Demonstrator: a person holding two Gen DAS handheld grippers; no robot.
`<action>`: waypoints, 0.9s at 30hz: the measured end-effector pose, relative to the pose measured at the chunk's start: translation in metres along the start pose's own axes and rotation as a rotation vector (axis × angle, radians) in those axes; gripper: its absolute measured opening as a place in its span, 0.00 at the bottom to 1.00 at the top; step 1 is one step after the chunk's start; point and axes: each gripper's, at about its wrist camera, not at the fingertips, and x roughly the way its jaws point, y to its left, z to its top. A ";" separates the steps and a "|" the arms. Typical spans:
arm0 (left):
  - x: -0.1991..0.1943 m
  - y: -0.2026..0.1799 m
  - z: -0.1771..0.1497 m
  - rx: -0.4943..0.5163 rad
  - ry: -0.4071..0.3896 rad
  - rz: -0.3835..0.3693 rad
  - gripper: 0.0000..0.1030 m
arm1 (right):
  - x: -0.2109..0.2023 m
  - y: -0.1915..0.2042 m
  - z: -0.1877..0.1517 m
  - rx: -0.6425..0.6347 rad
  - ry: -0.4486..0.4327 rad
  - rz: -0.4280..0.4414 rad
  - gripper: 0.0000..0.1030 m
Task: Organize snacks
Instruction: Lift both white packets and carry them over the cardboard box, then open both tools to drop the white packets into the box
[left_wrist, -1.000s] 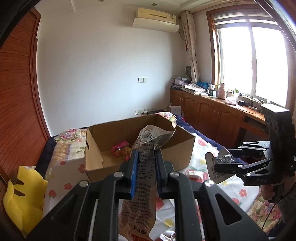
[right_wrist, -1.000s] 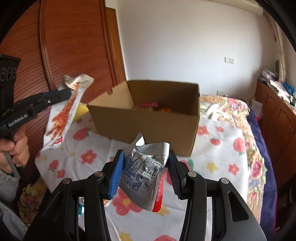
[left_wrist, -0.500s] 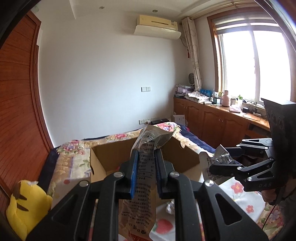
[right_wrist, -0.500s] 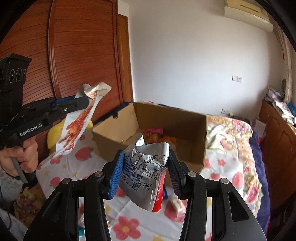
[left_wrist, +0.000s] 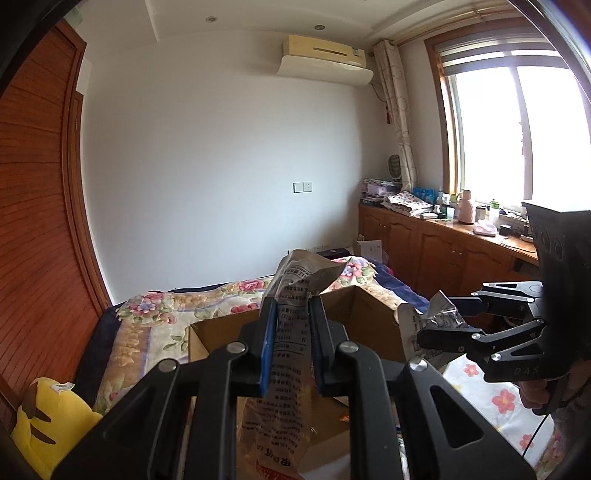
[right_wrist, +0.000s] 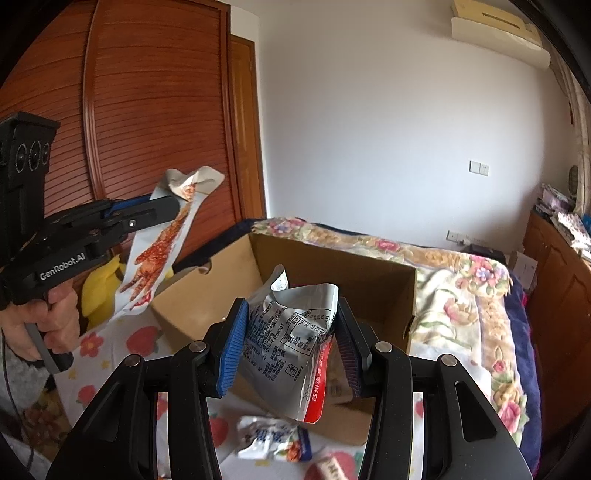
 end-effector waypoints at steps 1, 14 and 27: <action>0.005 0.003 -0.001 -0.004 0.005 -0.001 0.14 | 0.004 -0.003 0.000 0.005 -0.002 0.000 0.45; 0.055 0.003 -0.014 -0.017 0.073 -0.033 0.15 | 0.066 -0.020 -0.017 0.036 0.077 -0.013 0.45; 0.075 0.004 -0.026 -0.037 0.125 -0.014 0.19 | 0.086 -0.021 -0.031 0.055 0.140 -0.014 0.50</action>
